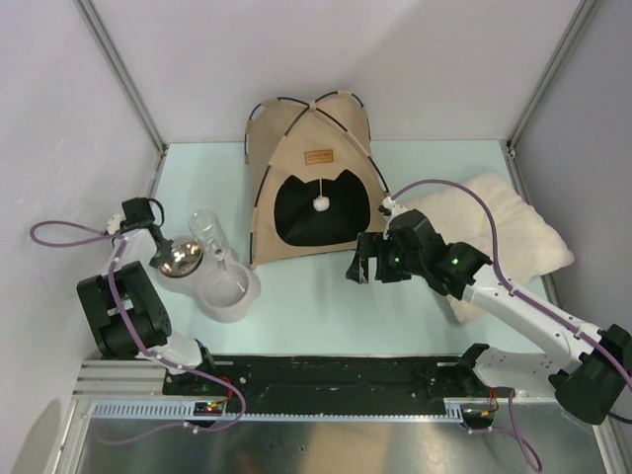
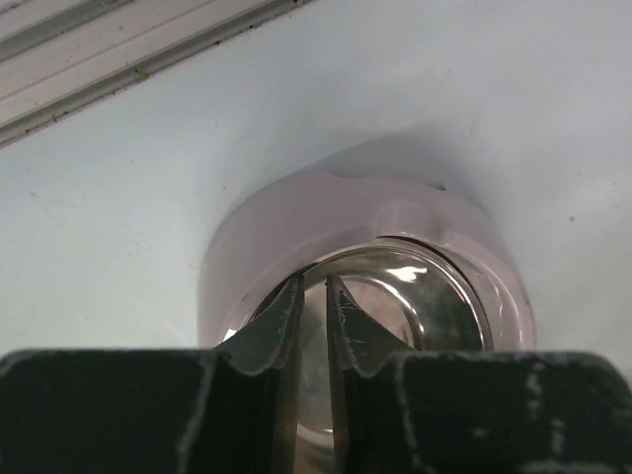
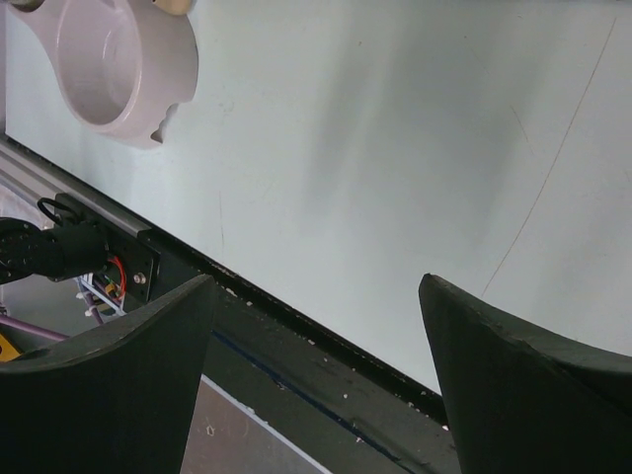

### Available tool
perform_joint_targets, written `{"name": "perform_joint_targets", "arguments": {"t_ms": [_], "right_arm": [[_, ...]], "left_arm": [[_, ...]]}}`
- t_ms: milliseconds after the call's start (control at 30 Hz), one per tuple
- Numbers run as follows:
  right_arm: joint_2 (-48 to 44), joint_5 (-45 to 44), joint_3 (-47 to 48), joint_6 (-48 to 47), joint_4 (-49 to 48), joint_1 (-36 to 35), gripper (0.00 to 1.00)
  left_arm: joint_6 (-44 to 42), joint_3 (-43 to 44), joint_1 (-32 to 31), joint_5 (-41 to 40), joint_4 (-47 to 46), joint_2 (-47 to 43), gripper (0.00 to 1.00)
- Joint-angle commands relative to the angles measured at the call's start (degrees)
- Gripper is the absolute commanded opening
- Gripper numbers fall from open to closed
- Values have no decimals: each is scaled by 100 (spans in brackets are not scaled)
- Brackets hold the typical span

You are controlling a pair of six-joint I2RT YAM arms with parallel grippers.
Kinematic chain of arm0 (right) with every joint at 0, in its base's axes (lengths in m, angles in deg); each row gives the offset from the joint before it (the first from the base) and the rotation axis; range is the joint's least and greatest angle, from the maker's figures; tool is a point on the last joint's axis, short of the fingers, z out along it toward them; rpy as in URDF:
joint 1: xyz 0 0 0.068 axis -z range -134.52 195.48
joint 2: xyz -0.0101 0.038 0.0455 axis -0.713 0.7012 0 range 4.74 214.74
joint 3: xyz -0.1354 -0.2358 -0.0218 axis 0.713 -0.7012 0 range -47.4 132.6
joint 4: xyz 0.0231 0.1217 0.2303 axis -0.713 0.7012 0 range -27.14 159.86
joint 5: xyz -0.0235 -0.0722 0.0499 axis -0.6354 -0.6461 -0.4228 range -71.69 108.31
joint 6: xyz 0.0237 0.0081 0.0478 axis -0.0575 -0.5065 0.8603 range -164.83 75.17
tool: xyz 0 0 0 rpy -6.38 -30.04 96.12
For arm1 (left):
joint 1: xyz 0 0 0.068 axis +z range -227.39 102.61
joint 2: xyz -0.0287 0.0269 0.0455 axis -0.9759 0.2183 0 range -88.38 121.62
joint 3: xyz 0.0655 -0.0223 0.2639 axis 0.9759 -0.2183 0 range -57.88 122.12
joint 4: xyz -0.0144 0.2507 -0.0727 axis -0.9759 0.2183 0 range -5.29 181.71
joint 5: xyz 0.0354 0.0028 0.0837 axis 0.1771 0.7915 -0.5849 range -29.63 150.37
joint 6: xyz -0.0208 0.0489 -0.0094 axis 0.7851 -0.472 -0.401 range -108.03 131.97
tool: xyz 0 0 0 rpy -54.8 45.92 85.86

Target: Set up the pet tent

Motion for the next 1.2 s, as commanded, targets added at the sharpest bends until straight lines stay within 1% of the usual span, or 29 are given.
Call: {"name": "perform_joint_targets", "arguments": {"t_ms": [0,100,233,400,533,633,767,933,1067,1167], "right_arm": [[-76,-99,235,50,-62,-31,89],[-67,-92,233,36,-93,-32,88],[-66,-91,231,22,-117,-42,88],[-70,-111,235,10,-130,-59,88],[-37,-112,235,-14,-108,-70,88],[-5,-85,233,-40,-137,-82,88],[14,-31,234,-59,-160,-80,88],[9,-27,235,-74,-142,-79,88],[-56,-170,230,-14,-68,-42,89],[-142,-369,234,45,65,20,89]], "left_arm": [[-40,-89,-12,0,-85,93,18],[-74,-51,-20,0,-85,-22,18],[-169,103,-13,148,-82,-367,21],[-188,220,-28,377,1,-886,30],[30,102,-96,489,148,-1197,36],[228,-89,-195,540,218,-1307,37],[458,-373,-361,377,294,-1402,37],[454,-581,-504,418,334,-1626,36],[257,-616,-585,540,572,-2315,38],[46,-576,-610,730,889,-3017,43]]}}
